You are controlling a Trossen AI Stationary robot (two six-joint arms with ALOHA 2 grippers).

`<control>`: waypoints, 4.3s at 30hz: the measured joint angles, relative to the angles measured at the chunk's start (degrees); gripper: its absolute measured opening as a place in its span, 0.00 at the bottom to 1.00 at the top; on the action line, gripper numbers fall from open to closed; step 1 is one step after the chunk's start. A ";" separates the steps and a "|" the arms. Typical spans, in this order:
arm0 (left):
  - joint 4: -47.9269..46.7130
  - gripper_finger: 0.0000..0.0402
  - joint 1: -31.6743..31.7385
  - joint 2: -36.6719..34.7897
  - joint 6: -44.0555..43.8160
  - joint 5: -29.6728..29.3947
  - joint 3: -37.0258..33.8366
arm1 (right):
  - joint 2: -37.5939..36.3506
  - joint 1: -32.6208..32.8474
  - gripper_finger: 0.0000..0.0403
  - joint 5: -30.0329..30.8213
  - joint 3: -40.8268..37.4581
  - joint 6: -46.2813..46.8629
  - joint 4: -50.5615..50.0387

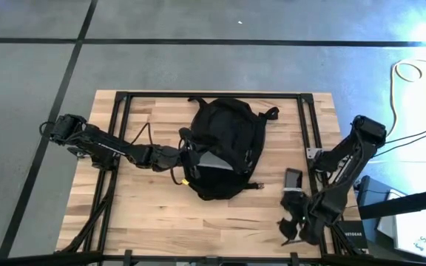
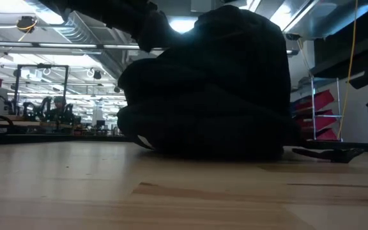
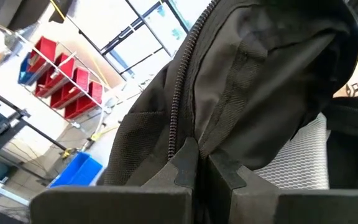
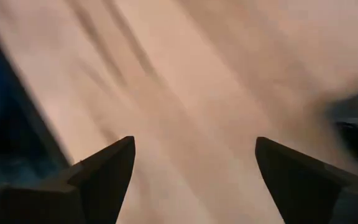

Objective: Unpack backpack
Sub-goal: Put the black cellphone into the black backpack

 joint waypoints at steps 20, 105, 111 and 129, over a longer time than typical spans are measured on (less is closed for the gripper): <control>-0.35 0.00 -0.39 0.00 0.01 0.43 0.02 | 25.37 -1.42 0.70 -6.66 21.39 -26.27 -35.00; -0.03 0.00 -0.24 -0.02 0.73 0.42 0.04 | 30.10 -0.78 0.28 -3.73 14.43 -18.61 -45.88; 0.06 0.00 -0.24 -0.02 0.88 0.43 0.04 | 30.10 -0.75 0.20 -3.22 16.71 -18.55 -47.23; 0.04 0.00 -0.22 -0.02 0.90 0.41 0.04 | 29.99 -0.73 0.00 -0.98 17.81 -15.37 -50.25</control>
